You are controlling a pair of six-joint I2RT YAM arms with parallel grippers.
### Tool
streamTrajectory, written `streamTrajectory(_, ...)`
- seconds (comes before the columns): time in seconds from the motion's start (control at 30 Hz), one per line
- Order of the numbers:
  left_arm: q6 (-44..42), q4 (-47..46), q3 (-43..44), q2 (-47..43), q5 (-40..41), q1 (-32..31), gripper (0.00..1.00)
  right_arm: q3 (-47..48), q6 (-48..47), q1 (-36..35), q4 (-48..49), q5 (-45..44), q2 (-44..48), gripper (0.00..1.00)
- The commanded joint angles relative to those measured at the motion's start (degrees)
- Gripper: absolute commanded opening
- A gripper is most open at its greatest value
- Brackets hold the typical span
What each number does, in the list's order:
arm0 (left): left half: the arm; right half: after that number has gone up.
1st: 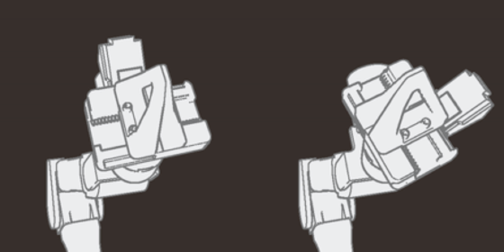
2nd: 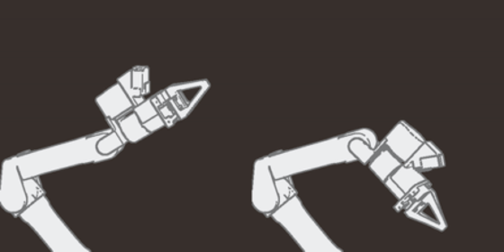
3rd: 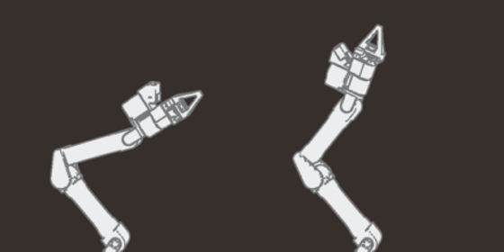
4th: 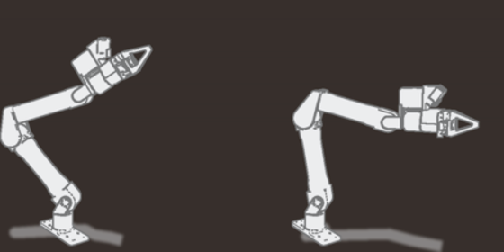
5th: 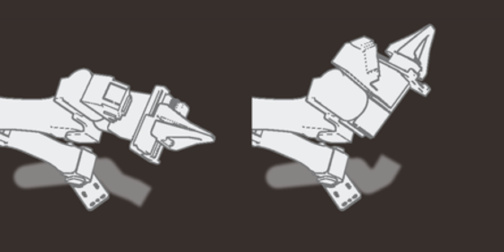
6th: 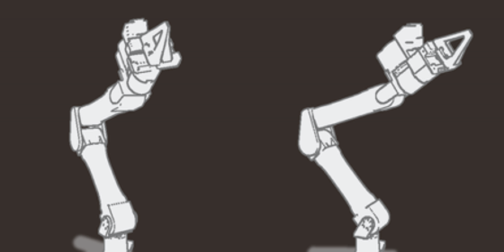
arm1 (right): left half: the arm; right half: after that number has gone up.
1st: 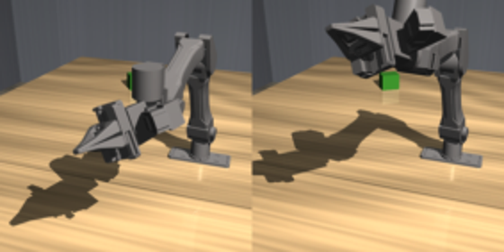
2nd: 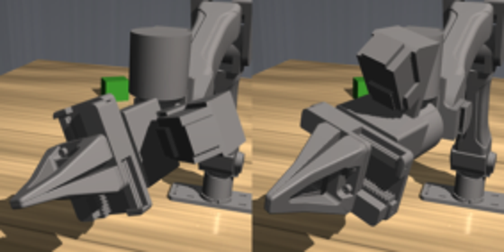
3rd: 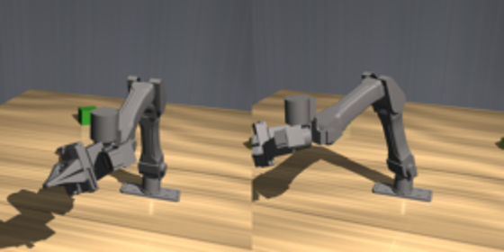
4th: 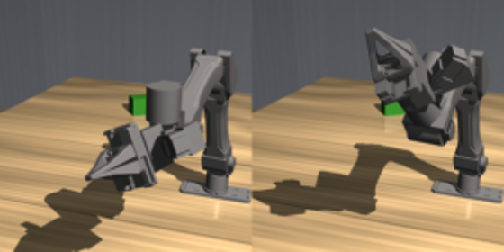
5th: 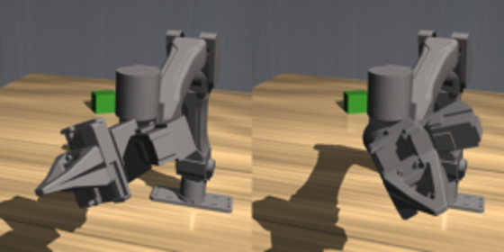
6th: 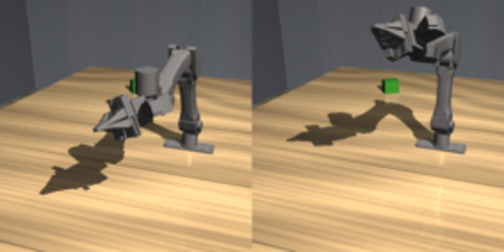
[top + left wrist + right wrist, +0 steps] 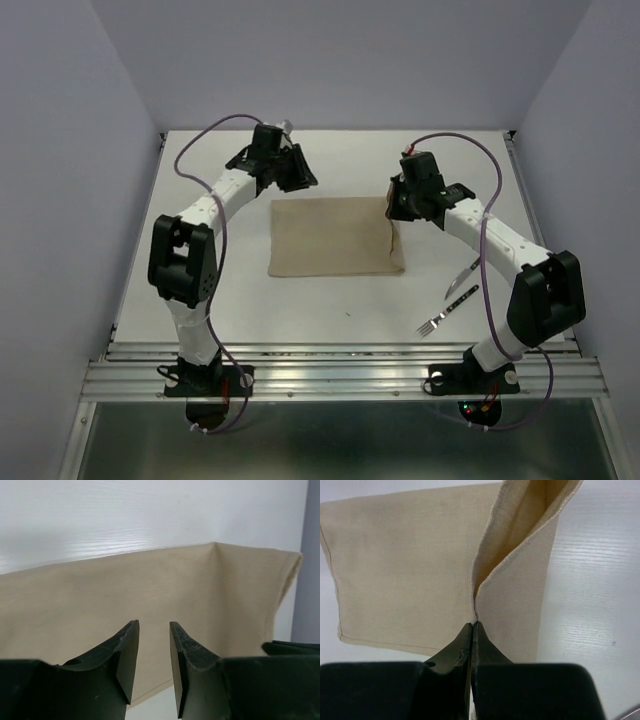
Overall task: Fold the napkin into a case and place the utensils inside
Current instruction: Fold the rectangle-folded napkin at the center of the board.
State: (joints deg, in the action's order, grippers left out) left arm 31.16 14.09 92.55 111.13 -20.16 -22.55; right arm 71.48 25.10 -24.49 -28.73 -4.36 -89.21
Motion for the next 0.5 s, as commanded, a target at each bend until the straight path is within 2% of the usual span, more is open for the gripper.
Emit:
streamTrajectory(0.0,-2.24,1.99,-13.78,-7.66,5.39,7.59,0.42,4.36,-1.81,-1.08,1.31,2.15,-1.58,0.01)
streamTrajectory(0.17,-3.03,2.52,-22.84,-11.81,10.14,11.64,0.42,5.94,-2.78,-2.4,2.27,3.66,-3.95,0.01)
streamTrajectory(0.47,-3.03,-1.87,-32.52,-10.94,9.53,11.65,0.39,12.71,-3.13,-8.55,2.01,3.83,-9.49,0.01)
